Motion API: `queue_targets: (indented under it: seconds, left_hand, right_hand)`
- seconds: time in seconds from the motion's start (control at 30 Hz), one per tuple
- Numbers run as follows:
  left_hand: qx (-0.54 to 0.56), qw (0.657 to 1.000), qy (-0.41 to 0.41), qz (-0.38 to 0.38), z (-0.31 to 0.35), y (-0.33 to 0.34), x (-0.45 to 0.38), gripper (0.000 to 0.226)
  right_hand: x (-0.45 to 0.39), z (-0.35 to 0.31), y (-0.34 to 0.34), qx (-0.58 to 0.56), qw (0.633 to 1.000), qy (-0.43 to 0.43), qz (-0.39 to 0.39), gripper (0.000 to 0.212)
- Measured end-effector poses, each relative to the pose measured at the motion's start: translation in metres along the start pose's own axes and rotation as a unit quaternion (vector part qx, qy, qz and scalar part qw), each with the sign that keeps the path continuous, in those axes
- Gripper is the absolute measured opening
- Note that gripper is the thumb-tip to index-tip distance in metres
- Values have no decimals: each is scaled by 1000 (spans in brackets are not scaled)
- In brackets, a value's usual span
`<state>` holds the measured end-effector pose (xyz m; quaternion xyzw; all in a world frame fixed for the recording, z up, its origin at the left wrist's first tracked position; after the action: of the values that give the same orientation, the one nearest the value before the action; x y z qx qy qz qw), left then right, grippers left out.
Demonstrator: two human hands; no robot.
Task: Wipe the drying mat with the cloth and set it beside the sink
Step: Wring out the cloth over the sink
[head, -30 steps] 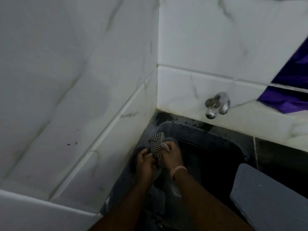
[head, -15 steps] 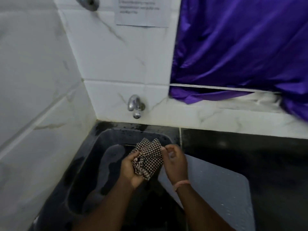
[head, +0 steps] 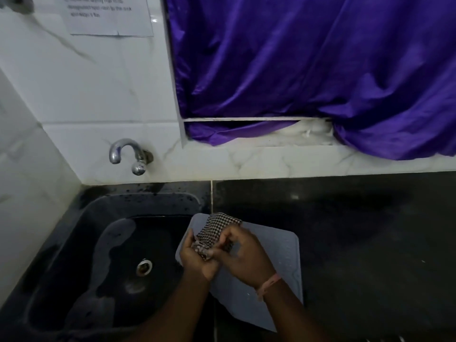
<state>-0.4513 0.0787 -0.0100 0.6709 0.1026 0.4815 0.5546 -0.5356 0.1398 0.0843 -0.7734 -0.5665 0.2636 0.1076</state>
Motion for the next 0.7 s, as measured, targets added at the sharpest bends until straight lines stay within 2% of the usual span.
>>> queue_targets:
  seconds: [0.03,0.1,0.17,0.2,0.23,0.27,0.3,0.33,0.37,0.4,0.5,0.6,0.7]
  left_hand:
    - [7,1000,-8,-7,-5,2,2,60]
    - [-9,999,-36,-24,-12,5,6,59]
    - [-37,997,-62,-37,-18,12,10,54]
    - [-47,996,-68,-39,-21,15,12,51]
    - [-50,995,-71,-41,-24,19,12,47]
    - [-52,995,-73,-46,-26,23,12,43]
    - [-53,995,-76,-48,-27,27,12,40]
    - [-57,994,-83,-49,-29,31,11,38]
    - [-68,992,-97,-49,-31,33,9,37]
    - [-81,990,-108,-49,-33,37,8,37]
    - [-161,982,-94,-44,-33,42,4,38]
    - [-227,970,-79,-27,-33,33,-2,45]
    - [-199,973,-110,-32,-45,29,-9,43]
  right_hand:
    - [5,-4,-3,-40,999,11,2,23]
    - [11,4,-23,-65,991,61,98,31]
    - [13,25,-50,-40,970,128,204,23]
    - [14,34,-57,-41,959,179,216,21]
    - [12,45,-55,-74,951,237,183,35]
    - [11,56,-46,-152,939,285,121,49]
    - [12,59,-33,-254,914,308,66,54]
    - [14,58,-21,-346,885,309,29,49]
    - [14,54,-15,-398,870,291,24,44]
    - [15,56,-13,-393,875,280,44,43]
    - [24,64,-28,-269,906,287,154,43]
    - [26,48,-43,-208,932,241,175,40]
    - [32,32,-61,-134,956,173,196,40]
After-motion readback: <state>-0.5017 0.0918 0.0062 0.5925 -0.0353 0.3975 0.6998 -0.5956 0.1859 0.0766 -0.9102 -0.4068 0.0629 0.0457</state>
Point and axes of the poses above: each hand's wrist, its own x-axis away from the middle knuckle, its own y-axis out of the palm, z = x × y, the point moved 7 cm from there along -x, towards the middle knuckle, and after that the axes turned 7 degrees about x, right-handed, at the moved point
